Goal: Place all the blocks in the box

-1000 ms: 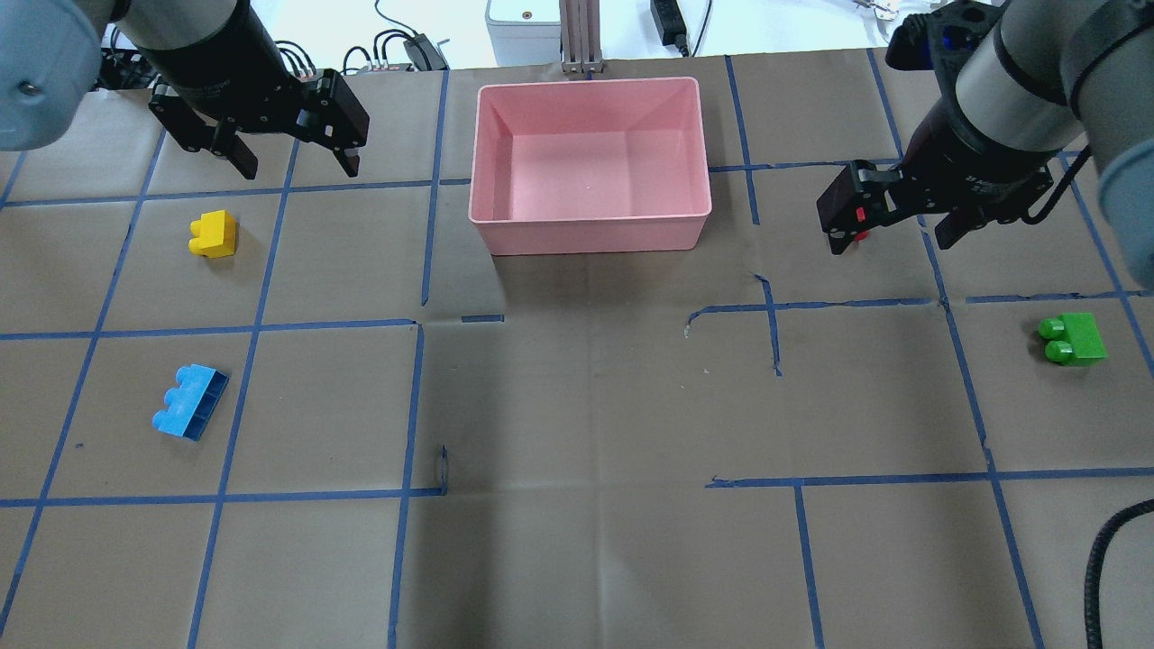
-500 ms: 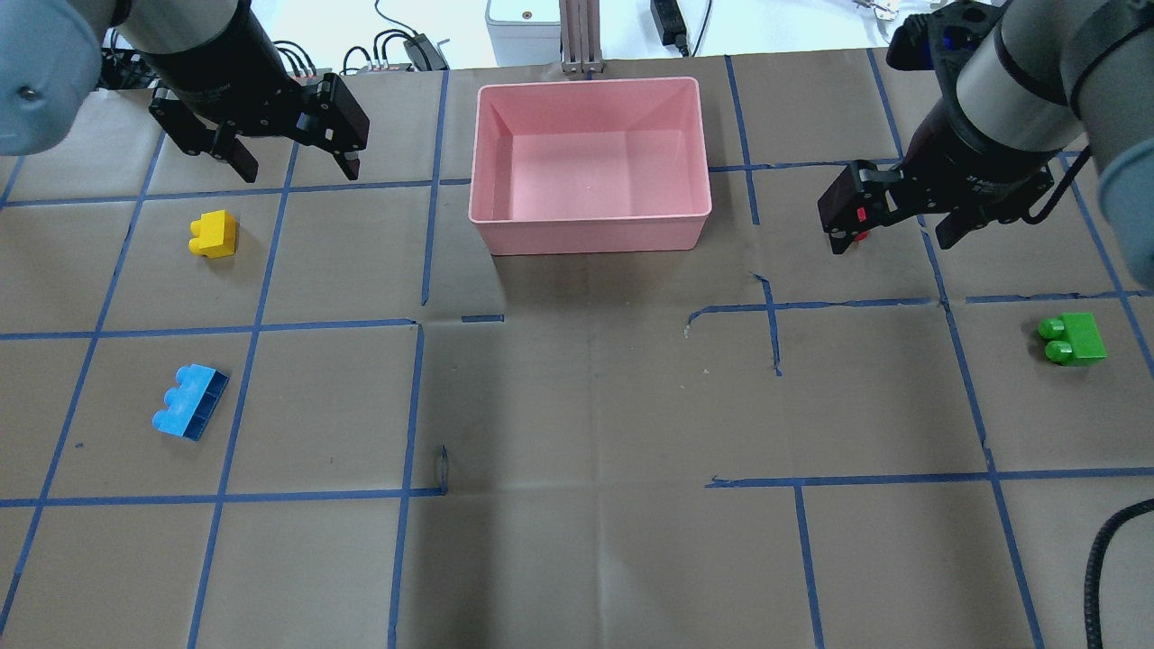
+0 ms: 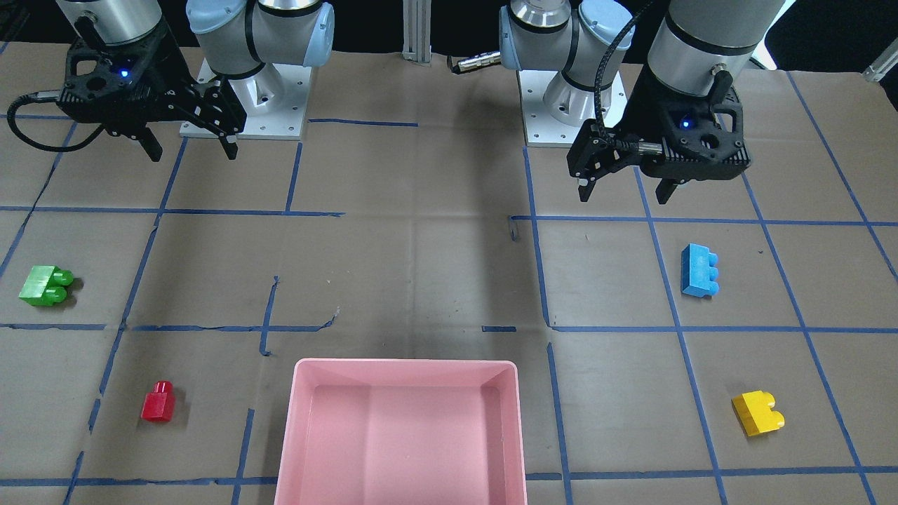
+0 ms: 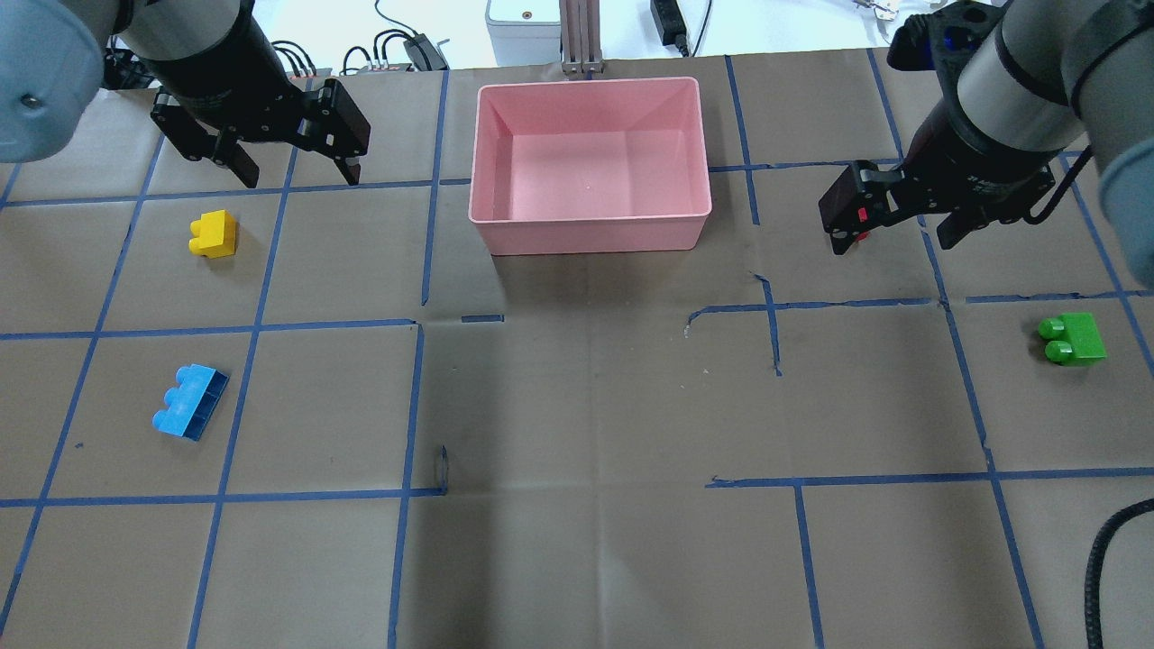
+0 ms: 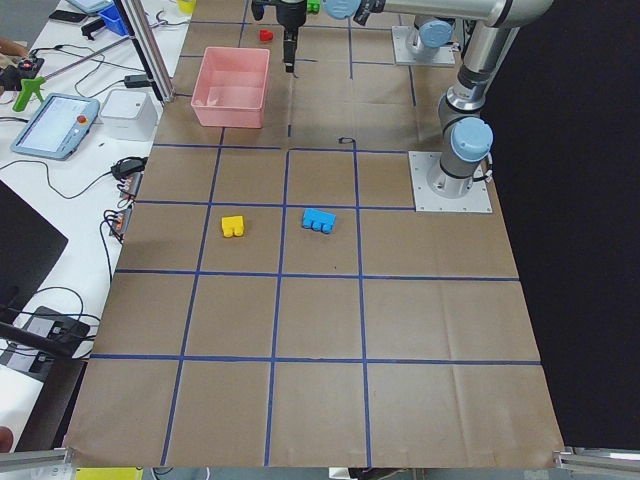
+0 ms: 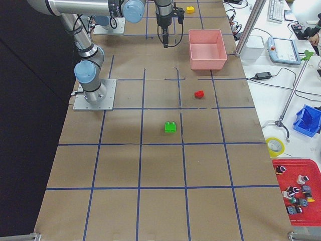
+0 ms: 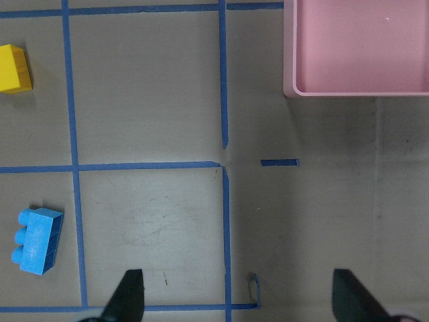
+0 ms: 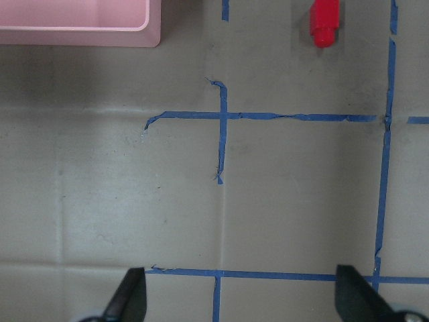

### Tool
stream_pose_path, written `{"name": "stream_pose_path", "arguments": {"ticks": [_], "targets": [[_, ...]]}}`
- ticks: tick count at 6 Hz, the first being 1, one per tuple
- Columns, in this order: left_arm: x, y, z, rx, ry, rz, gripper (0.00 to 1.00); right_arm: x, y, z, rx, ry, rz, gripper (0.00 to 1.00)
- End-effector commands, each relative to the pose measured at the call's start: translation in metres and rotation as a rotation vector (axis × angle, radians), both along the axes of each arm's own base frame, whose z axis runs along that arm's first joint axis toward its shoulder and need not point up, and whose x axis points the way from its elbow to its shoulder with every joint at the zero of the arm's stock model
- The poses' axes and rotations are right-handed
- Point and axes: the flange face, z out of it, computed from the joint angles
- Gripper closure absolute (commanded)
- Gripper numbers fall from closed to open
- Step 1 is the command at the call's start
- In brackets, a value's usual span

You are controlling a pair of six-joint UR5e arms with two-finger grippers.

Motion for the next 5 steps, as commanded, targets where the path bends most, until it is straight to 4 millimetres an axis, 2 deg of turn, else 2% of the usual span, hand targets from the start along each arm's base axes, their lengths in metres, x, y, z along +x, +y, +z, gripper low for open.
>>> {"name": "stream_pose_path", "arguments": {"ticks": [1,2,3,4,5], "targets": [[0.095,-0.011,-0.008,0.025,-0.01,-0.101,0.0,-0.016,-0.002,-0.001,-0.006,0.025,0.119,0.0],[0.156,-0.004,-0.017,0.049,-0.009,-0.142,0.0,-0.073,-0.007,0.001,0.003,0.086,0.119,0.0],[0.201,0.012,-0.022,0.062,-0.008,-0.191,0.0,-0.137,-0.007,0.001,0.01,0.09,0.125,0.0],[0.253,0.033,-0.038,0.11,-0.029,-0.203,0.01,-0.19,-0.004,0.0,0.001,0.101,0.183,0.0],[0.293,0.053,-0.054,0.131,-0.002,-0.21,0.01,-0.231,-0.004,-0.003,-0.04,0.149,0.246,0.0]]}}
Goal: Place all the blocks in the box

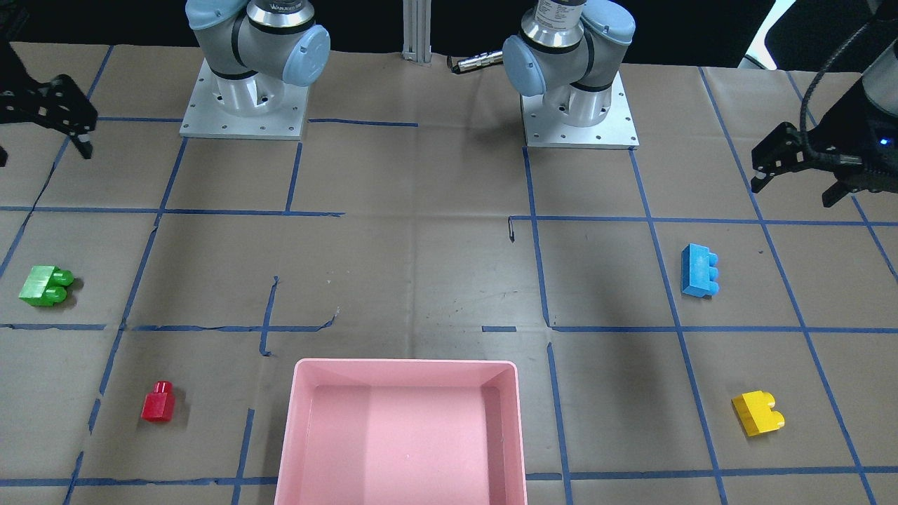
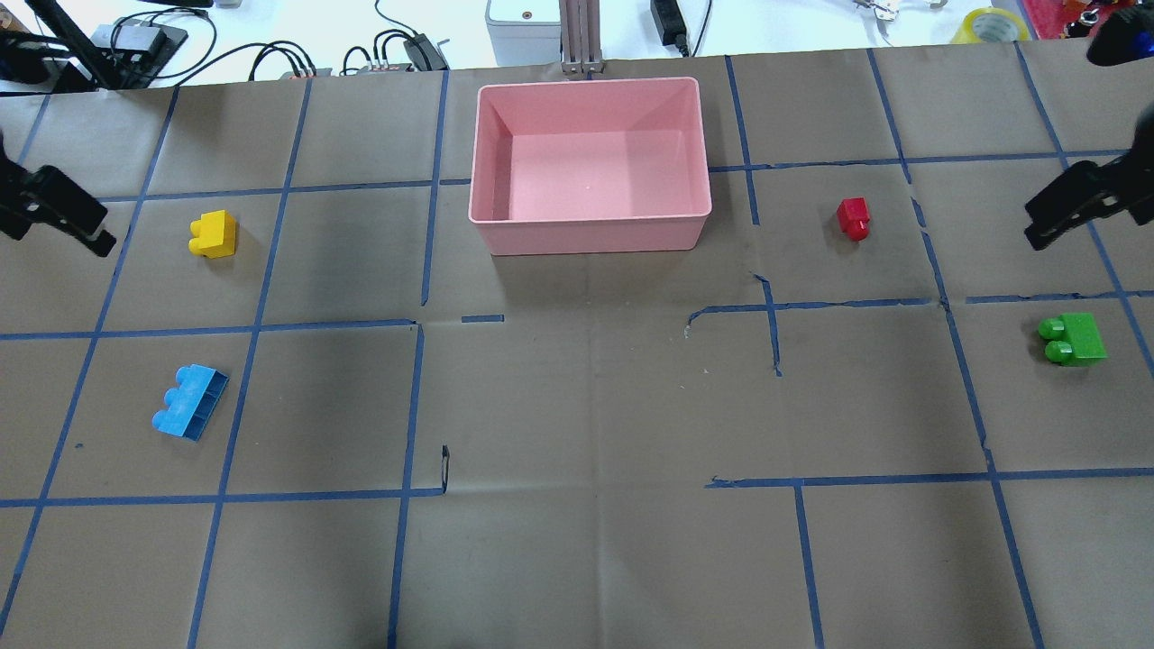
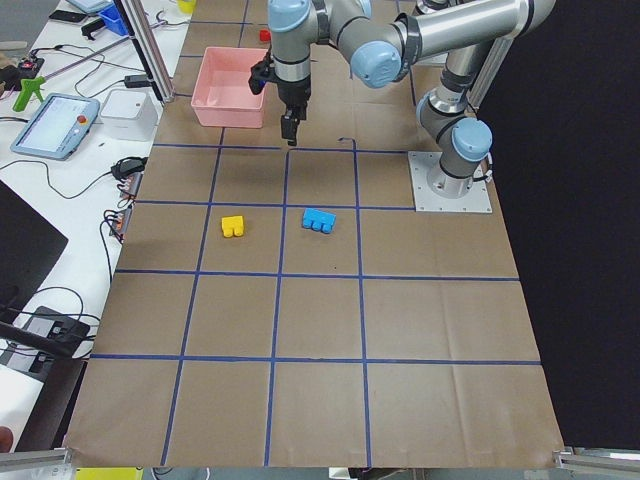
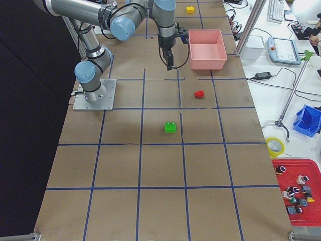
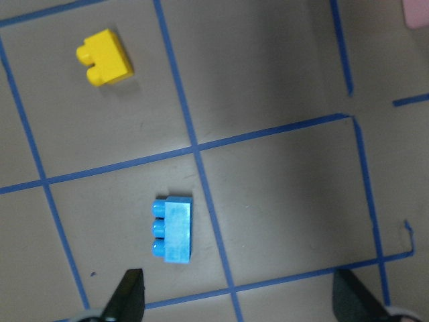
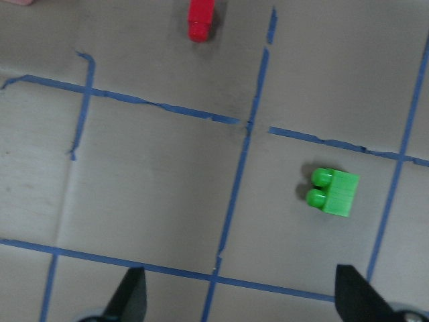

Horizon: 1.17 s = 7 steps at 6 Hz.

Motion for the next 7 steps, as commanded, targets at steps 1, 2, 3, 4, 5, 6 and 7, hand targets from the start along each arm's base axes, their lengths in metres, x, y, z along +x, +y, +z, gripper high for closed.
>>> {"name": "stream_pose_path", "arguments": {"ticks": [1,2,3,4,5,6,7], "targets": [[0.055,0.03,-0.022,0.014,0.012,-0.02,0.01,-0.095,-0.001,-0.031,-0.009,0.026,-0.006,0.0],[0.054,0.023,-0.042,-0.007,0.03,-0.019,0.01,-0.143,-0.015,-0.075,0.01,-0.007,-0.042,0.0],[0.055,0.015,-0.073,-0.028,0.064,-0.013,0.01,-0.154,-0.025,-0.099,0.007,-0.046,-0.048,0.0],[0.052,0.017,-0.109,-0.048,0.057,-0.007,0.01,-0.163,-0.026,-0.134,0.056,-0.091,-0.071,0.0],[0.047,0.023,-0.135,-0.062,0.05,-0.008,0.01,-0.166,-0.029,-0.159,0.041,-0.09,-0.11,0.0],[0.045,0.022,-0.157,-0.055,0.078,-0.008,0.01,-0.172,-0.038,-0.174,-0.027,-0.036,-0.118,0.0],[0.048,0.009,-0.184,-0.055,0.107,-0.013,0.01,-0.179,-0.045,-0.217,0.012,-0.072,-0.126,0.0]]}}
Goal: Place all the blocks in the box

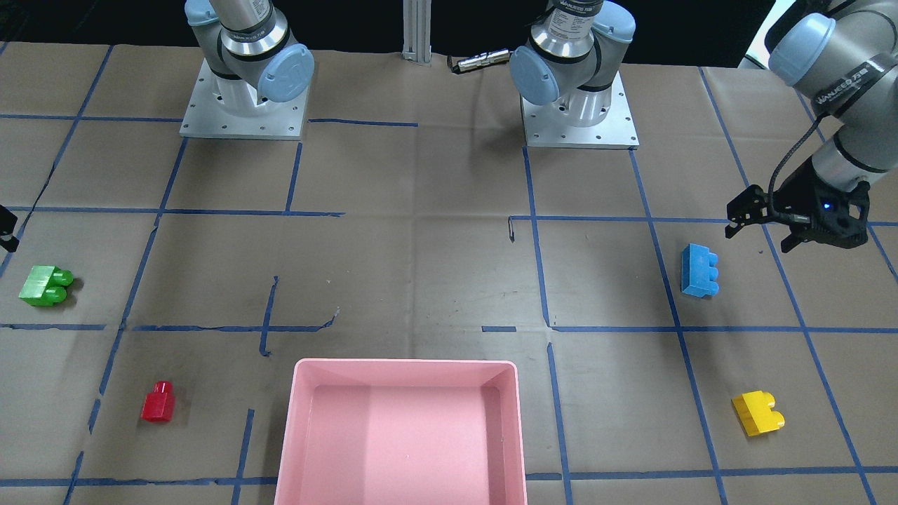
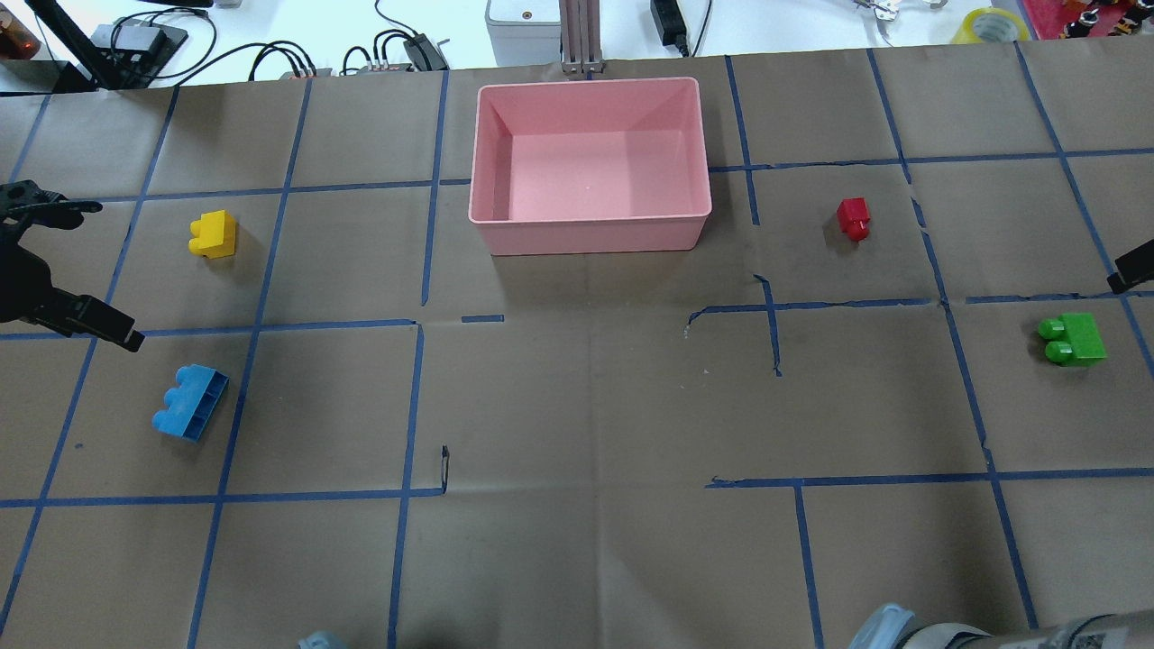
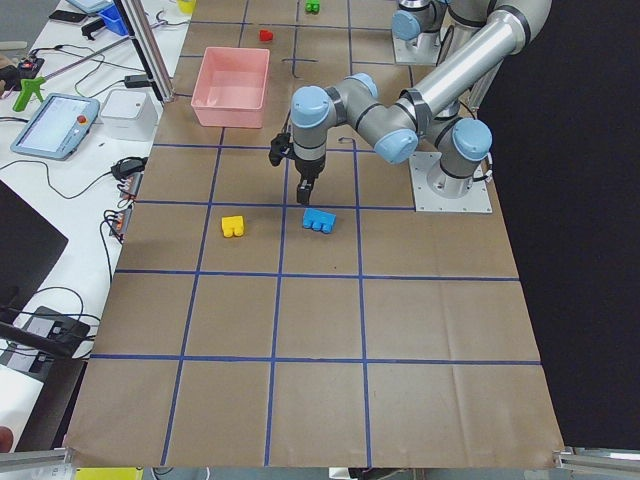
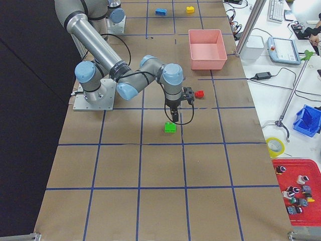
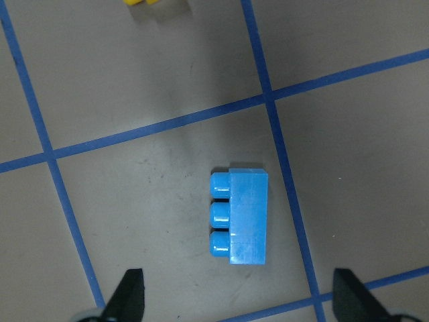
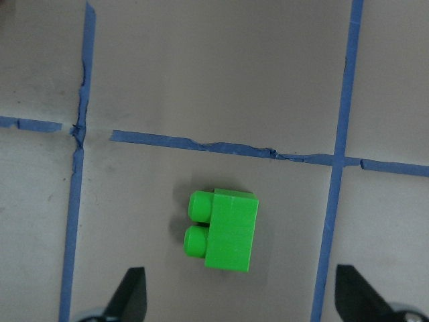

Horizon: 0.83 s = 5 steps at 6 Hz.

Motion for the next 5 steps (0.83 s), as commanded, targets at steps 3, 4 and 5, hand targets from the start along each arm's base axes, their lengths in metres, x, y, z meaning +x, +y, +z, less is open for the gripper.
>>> {"name": "stream_pose_path", "arguments": {"ticks": [3,4,5], "targets": [[-0.01,-0.02,-0.07,0.016,0.043,-0.035,0.02,-0.001,-0.01,-0.069,0.012,-0.102,-0.137,0.01],[-0.016,-0.011,-0.089,-0.01,0.017,-0.041,0.02,-0.002,-0.011,-0.085,-0.036,-0.061,-0.128,0.01],[-0.019,-0.007,-0.097,-0.02,0.01,-0.044,0.02,-0.001,-0.009,-0.092,-0.047,-0.051,-0.124,0.01]]}}
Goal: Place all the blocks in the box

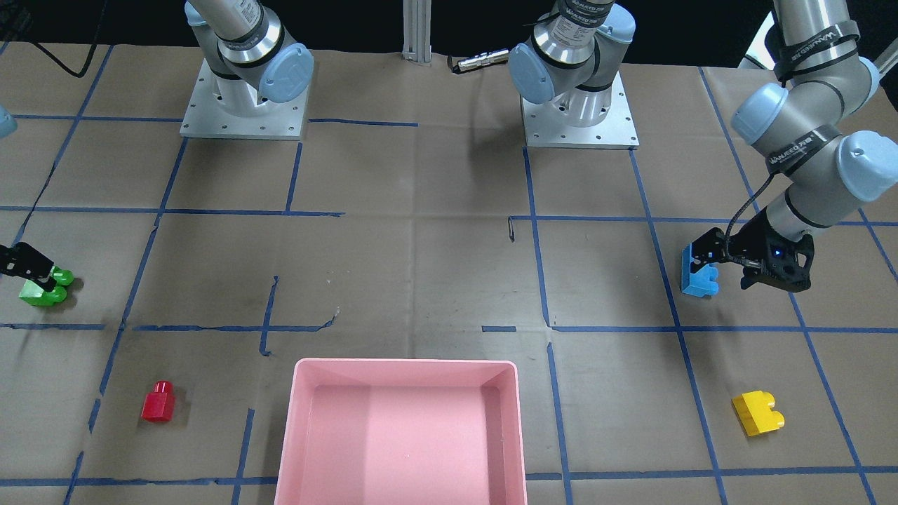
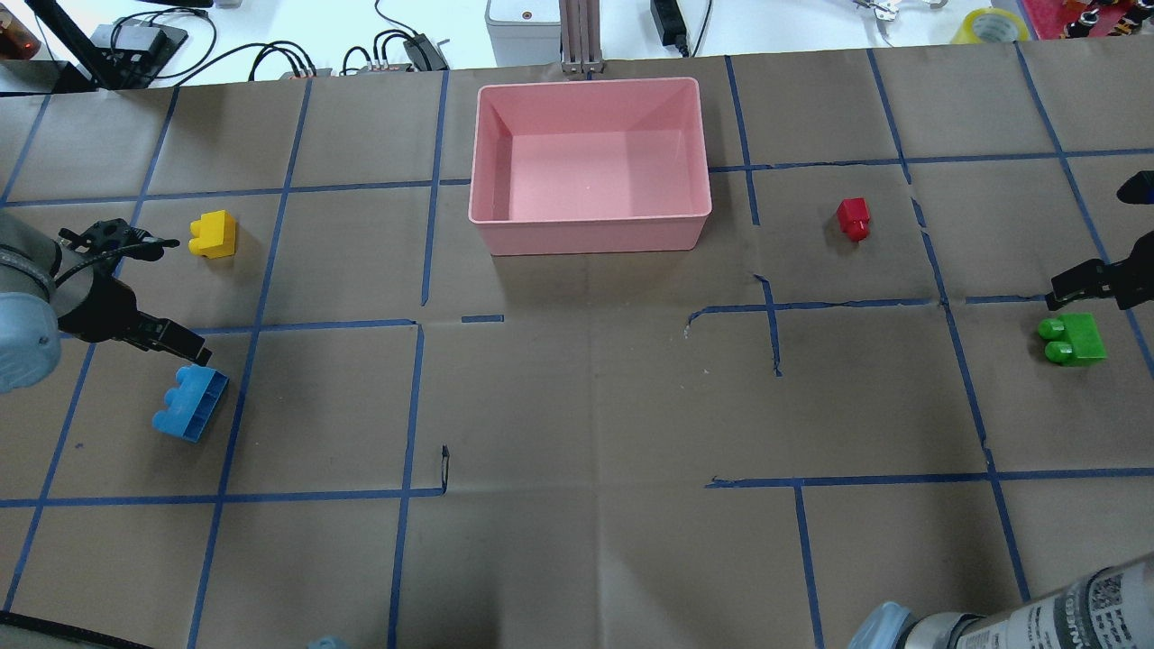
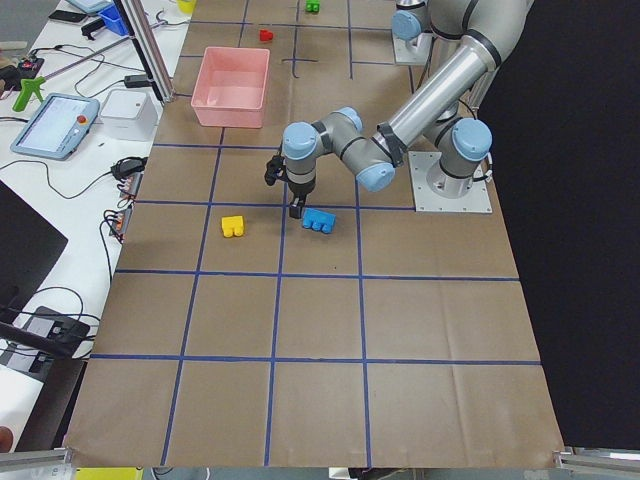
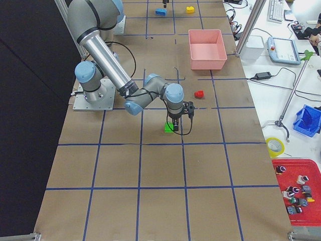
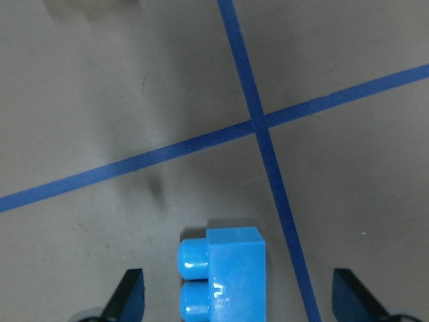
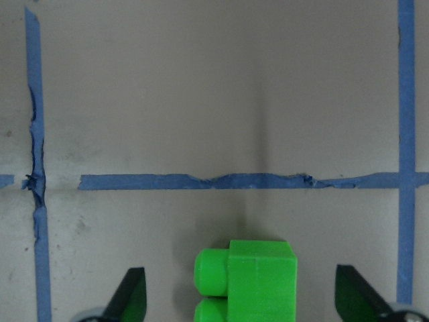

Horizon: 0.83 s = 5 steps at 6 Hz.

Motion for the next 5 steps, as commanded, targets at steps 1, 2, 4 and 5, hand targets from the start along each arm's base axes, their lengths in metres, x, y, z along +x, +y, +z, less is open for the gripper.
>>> {"name": "stream_pose_path", "arguments": {"ticks": [1,2,4,5], "targets": [[-0.003,0.006,-0.014,-0.008,-0.007,-0.005,0.02,0.004,0.005,-0.017,0.001,0.009,0.0,0.01],[0.001,0.001,-0.029,-0.015,-0.011,-0.025,0.02,0.004,0.006,-0.022,0.003,0.016,0.001,0.01],[0.0,0.005,-0.046,-0.008,-0.007,-0.068,0.01,0.005,0.012,-0.024,0.012,0.026,0.013,0.01],[-0.001,0.011,-0.052,0.014,-0.013,-0.073,0.01,-0.001,0.015,-0.03,0.034,0.032,0.004,0.02]]}}
